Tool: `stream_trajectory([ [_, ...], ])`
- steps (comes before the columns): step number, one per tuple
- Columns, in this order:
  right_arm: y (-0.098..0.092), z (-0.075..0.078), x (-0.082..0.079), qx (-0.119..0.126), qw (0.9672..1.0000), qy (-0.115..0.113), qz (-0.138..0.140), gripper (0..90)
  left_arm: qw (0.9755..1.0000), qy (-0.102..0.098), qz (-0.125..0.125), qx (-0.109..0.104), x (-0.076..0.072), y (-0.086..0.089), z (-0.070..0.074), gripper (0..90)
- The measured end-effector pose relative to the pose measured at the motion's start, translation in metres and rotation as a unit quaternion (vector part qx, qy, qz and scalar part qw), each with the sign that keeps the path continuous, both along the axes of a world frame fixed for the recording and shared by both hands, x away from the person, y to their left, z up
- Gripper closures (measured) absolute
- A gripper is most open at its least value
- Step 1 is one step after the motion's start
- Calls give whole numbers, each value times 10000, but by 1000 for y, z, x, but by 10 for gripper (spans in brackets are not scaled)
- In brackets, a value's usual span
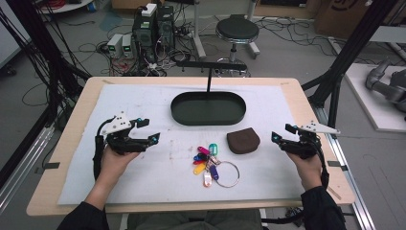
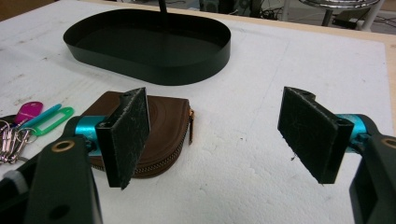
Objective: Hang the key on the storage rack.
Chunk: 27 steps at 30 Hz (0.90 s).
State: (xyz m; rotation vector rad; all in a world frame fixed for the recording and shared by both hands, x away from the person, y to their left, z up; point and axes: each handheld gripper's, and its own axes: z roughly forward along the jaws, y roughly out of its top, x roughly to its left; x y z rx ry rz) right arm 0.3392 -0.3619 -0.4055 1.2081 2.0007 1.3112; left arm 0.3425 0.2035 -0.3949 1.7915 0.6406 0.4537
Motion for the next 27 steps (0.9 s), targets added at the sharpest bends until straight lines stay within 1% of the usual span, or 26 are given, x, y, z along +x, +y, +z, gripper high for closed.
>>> stream_trajectory([
  [6, -1, -1, 1, 5, 10000, 14, 4, 256, 10000, -7, -4, 17, 1, -1, -1, 289],
  [8, -1, -1, 2, 7, 10000, 24, 5, 256, 10000, 11, -2, 15, 1, -3, -1, 288],
  [10, -1, -1, 2, 5, 10000, 69, 11, 256, 10000, 73, -50, -15, 2, -7, 0, 286],
  [12, -1, -2, 2, 2, 10000, 74, 11, 256, 9999, 82, -69, -32, 2, -9, 1, 285],
  [15, -1, -1, 1, -2, 10000, 71, 0, 257, 9996, 131, -238, -13, 2, -17, 4, 286],
  [17, -2, -2, 0, -42, 10000, 2, 0, 260, 9992, 158, -360, 14, 2, -24, 5, 283],
  [19, -4, -3, -2, -25, 10000, 17, -22, 261, 9986, 204, -486, -22, 3, -31, 6, 278],
  [21, -6, -3, -3, -1, 10000, -2, -57, 261, 9977, 265, -621, -24, 3, -40, 6, 272],
  [22, -7, -3, -3, 1, 10000, -16, -68, 261, 9970, 284, -719, -26, 3, -49, 6, 271],
  [23, -9, -3, -3, 6, 10000, -28, -77, 261, 9970, 284, -719, -26, 3, -49, 6, 271],
  [24, -9, -3, -3, 9, 10000, -27, -90, 261, 9960, 286, -846, 33, 4, -59, 7, 271],
  [25, -10, -3, -3, 9, 9999, -33, -98, 261, 9953, 307, -913, 12, 4, -65, 7, 271],
  [26, -10, -3, -3, 9, 9999, -33, -98, 261, 9953, 307, -913, 12, 4, -65, 7, 271],
  [27, -11, -3, -3, 0, 9999, -26, -114, 261, 9948, 309, -973, 39, 5, -70, 7, 271],
])
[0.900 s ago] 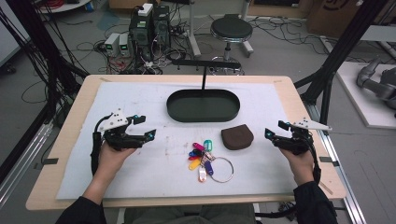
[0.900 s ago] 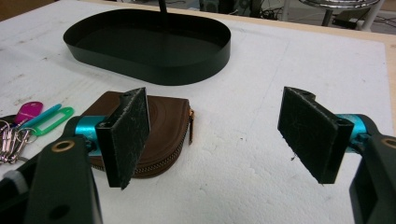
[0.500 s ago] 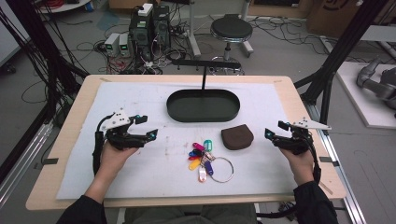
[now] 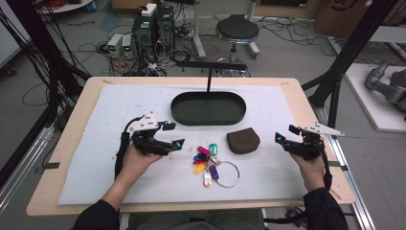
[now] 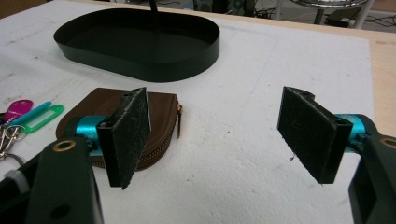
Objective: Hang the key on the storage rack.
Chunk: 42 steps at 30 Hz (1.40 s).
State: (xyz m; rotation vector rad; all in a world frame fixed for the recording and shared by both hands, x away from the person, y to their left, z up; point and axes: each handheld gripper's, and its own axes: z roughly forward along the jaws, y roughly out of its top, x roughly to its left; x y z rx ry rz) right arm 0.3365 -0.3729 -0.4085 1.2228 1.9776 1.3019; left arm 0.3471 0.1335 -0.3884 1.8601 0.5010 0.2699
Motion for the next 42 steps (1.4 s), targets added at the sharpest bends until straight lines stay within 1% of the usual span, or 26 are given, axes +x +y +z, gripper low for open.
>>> stream_trajectory([
  [3, 0, 0, 0, 9, 10000, 14, -13, 261, 9999, 37, -107, -40, 0, -15, -2, 273],
  [5, 0, 0, 0, -15, 10000, -13, 3, 262, 9996, 56, -267, 50, 1, -27, -5, 288],
  [6, 0, 0, 0, -15, 10000, -13, 3, 262, 9996, 56, -267, 50, 1, -27, -5, 288],
  [9, 2, 0, 0, -38, 10000, -1, 29, 262, 9990, 116, -430, 64, 3, -42, -9, 297],
  [16, 2, -1, -2, -74, 10000, 4, 37, 262, 9975, 187, -680, 100, 5, -63, -14, 327],
  [17, 2, -1, -3, -69, 10000, 7, 38, 262, 9970, 200, -734, 125, 5, -66, -15, 329],
  [18, 2, -1, -3, -69, 10000, 7, 38, 262, 9963, 256, -794, 208, 6, -72, -15, 329],
  [19, 2, -1, -3, -71, 10000, 5, 31, 262, 9957, 246, -845, 274, 6, -75, -15, 331],
  [20, 2, -1, -3, -66, 10000, 19, 25, 262, 9953, 246, -910, 233, 7, -82, -16, 349],
  [21, 2, -1, -3, -66, 10000, 19, 25, 262, 9953, 246, -910, 233, 7, -82, -16, 350],
  [25, 2, -1, -3, -69, 10000, 22, 35, 263, 9936, 267, -1037, 371, 8, -98, -21, 377],
  [26, 2, -1, -3, -73, 10000, 27, 38, 263, 9926, 300, -1100, 416, 9, -106, -23, 390],
  [27, 2, -1, -3, -77, 10000, 27, 38, 263, 9926, 300, -1100, 416, 9, -106, -23, 402],
  [28, 2, -1, -3, -79, 10000, 24, 47, 263, 9919, 305, -1143, 471, 10, -112, -26, 415],
  [31, 2, -1, -3, -83, 10000, 26, 48, 263, 9911, 344, -1172, 532, 11, -119, -30, 445],
  [32, 2, -1, -3, -73, 10000, 25, 44, 263, 9902, 394, -1208, 585, 12, -124, -33, 469],
  [33, 2, -1, -3, -73, 10000, 25, 44, 263, 9902, 394, -1208, 585, 12, -124, -33, 477],
  [34, 2, -1, -3, -79, 10000, 25, 48, 263, 9893, 422, -1241, 645, 13, -127, -35, 477],
  [35, 2, -2, -3, -91, 9999, 33, 48, 263, 9879, 506, -1288, 696, 13, -132, -38, 498],
  [36, 2, -2, -3, -91, 9999, 33, 48, 263, 9879, 506, -1288, 696, 13, -132, -38, 510],
  [37, 2, -2, -3, -91, 9999, 36, 49, 264, 9869, 537, -1313, 774, 13, -136, -40, 510],
  [38, 2, -2, -3, -101, 9999, 31, 50, 264, 9847, 578, -1359, 930, 14, -140, -42, 539],
  [39, 2, -2, -2, -107, 9999, 25, 57, 264, 9847, 578, -1359, 930, 14, -140, -42, 544],
  [40, 2, -2, -2, -107, 9999, 25, 57, 264, 9838, 599, -1390, 962, 14, -142, -43, 544],
  [41, 3, -2, -3, -110, 9999, 36, 55, 264, 9828, 626, -1407, 1017, 14, -145, -44, 577],
  [42, 3, -2, -3, -120, 9999, 45, 59, 264, 9811, 634, -1443, 1120, 14, -149, -45, 589],
])
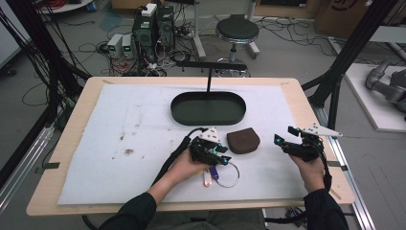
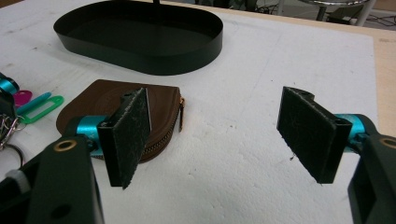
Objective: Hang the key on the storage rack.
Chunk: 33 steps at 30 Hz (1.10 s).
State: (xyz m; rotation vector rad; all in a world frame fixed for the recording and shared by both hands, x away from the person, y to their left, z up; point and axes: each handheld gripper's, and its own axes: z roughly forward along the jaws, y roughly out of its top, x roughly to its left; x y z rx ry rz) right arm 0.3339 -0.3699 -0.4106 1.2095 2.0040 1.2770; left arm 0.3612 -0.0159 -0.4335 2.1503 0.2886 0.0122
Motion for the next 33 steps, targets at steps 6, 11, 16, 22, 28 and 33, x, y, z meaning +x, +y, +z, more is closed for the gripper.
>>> stream_trajectory([
  [6, 0, 0, 0, -6, 10000, 4, 8, 265, 9997, -34, -96, 242, -1, -7, -4, 661],
  [11, 0, 0, 0, -6, 10000, 0, 11, 265, 9986, -74, -80, 519, -1, -9, -8, 716],
  [16, 0, -1, 0, -12, 10000, 12, 18, 265, 9977, -87, -115, 665, 0, -11, -12, 761],
  [22, 0, -1, 0, -8, 10000, 19, 15, 265, 9962, -306, -54, 813, -3, -14, -10, 839],
  [28, 0, -1, 0, -12, 10000, -3, 17, 265, 9960, -290, -38, 844, -3, -13, -9, 856],
  [33, 0, -1, 0, 5, 10000, -3, 15, 265, 9981, -266, -19, 549, 0, -6, -3, 858],
])
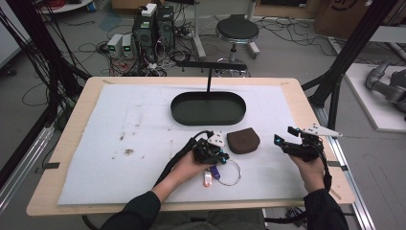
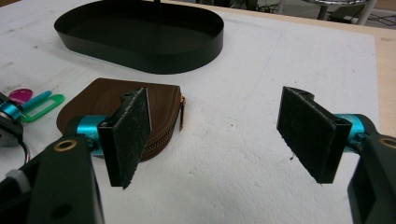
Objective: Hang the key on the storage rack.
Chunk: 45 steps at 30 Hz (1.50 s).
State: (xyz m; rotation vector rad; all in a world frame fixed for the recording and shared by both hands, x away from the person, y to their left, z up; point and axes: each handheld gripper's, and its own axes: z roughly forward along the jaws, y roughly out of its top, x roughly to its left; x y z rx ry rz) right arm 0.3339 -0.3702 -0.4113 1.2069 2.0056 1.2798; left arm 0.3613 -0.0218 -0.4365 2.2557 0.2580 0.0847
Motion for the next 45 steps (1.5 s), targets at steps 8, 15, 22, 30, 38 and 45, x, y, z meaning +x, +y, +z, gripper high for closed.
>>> stream_trajectory([
  [8, 0, 0, 0, 12, 10000, 0, -1, 265, 9988, -127, -15, -482, -2, 10, 13, 860],
  [15, 0, 0, 0, 10, 10000, -16, 8, 265, 9969, -298, -108, -715, -7, 17, 21, 860],
  [22, 0, 0, 0, 15, 10000, -20, 0, 265, 9952, -505, -144, -831, -16, 26, 30, 861],
  [30, 1, 0, 0, 5, 10000, -18, 12, 265, 9931, -643, -251, -952, -27, 37, 35, 861],
  [38, 2, 0, 0, -17, 10000, -21, 26, 265, 9930, -298, -516, -1025, -28, 39, 33, 821],
  [45, 2, 0, 0, -6, 10000, -16, 26, 265, 9946, -261, -561, -834, -28, 36, 28, 816],
])
